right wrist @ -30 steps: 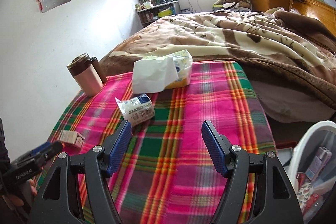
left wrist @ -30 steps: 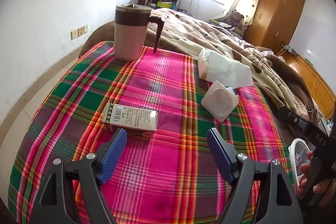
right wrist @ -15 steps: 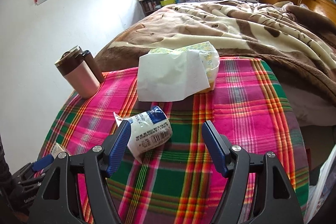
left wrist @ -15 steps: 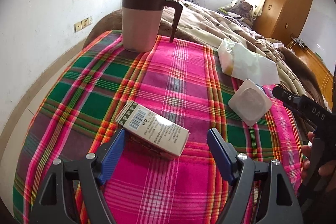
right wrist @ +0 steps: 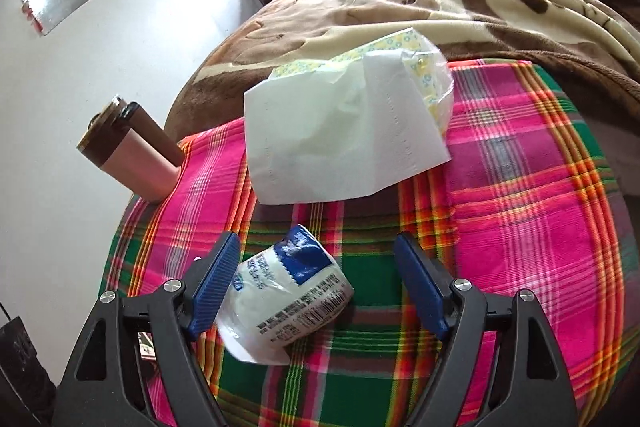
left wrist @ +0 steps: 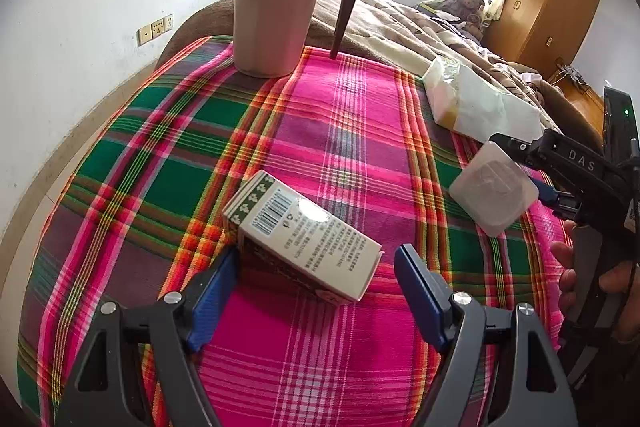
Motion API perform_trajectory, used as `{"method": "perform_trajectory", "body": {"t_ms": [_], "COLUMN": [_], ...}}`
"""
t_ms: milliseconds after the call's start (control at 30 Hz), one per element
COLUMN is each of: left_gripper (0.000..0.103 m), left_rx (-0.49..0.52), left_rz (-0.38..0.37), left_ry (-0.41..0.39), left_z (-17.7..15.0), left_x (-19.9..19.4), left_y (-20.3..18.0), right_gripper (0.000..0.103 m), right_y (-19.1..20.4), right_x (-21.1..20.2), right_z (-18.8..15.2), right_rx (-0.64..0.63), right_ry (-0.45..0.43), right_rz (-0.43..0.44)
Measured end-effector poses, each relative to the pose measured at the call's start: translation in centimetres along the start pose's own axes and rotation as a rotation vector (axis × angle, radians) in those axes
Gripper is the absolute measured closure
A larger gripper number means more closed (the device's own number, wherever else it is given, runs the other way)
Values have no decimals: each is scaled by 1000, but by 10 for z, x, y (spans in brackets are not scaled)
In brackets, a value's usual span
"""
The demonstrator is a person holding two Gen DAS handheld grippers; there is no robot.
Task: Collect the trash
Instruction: 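Grasp the white yogurt cup with the right gripper, then grasp the beige milk carton with left while right holds the yogurt cup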
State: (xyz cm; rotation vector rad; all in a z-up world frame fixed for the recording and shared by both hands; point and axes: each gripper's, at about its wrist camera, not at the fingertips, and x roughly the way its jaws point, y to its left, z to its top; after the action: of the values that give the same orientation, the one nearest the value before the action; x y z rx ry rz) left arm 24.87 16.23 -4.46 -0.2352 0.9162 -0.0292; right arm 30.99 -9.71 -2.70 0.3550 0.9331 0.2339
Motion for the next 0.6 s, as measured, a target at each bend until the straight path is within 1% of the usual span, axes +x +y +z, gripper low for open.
{"method": "perform_trajectory", "body": {"t_ms": [133,233,333,400,500,600], "left_gripper": [22,22,22,22,22,22], "left_rx": [-1,-3,-5,-8,-9,-8], "left_rz": [-2,-7,-6,2,4,7], "left_ry": [10,13,15,19,16,15], "left_z": [0,-1,-2,-3,-4,-5], "left_x": [3,3,2,2,1,1], "left_y": [1,3,7,9,10,9], "right_gripper": [23,23,23,23,23,23], "right_y": [10,20,30,36,43,40], "right_x": [7,10,3,-3,-11,-18], "right_z": [-6,-15,-27,-36,-51,-60], "right_rx": [-3,-40,-99,-165,-262,-282], "right_ry": [30,56,58,62,66,73], "right_rz": [12,17,20,2,-61,-69]}}
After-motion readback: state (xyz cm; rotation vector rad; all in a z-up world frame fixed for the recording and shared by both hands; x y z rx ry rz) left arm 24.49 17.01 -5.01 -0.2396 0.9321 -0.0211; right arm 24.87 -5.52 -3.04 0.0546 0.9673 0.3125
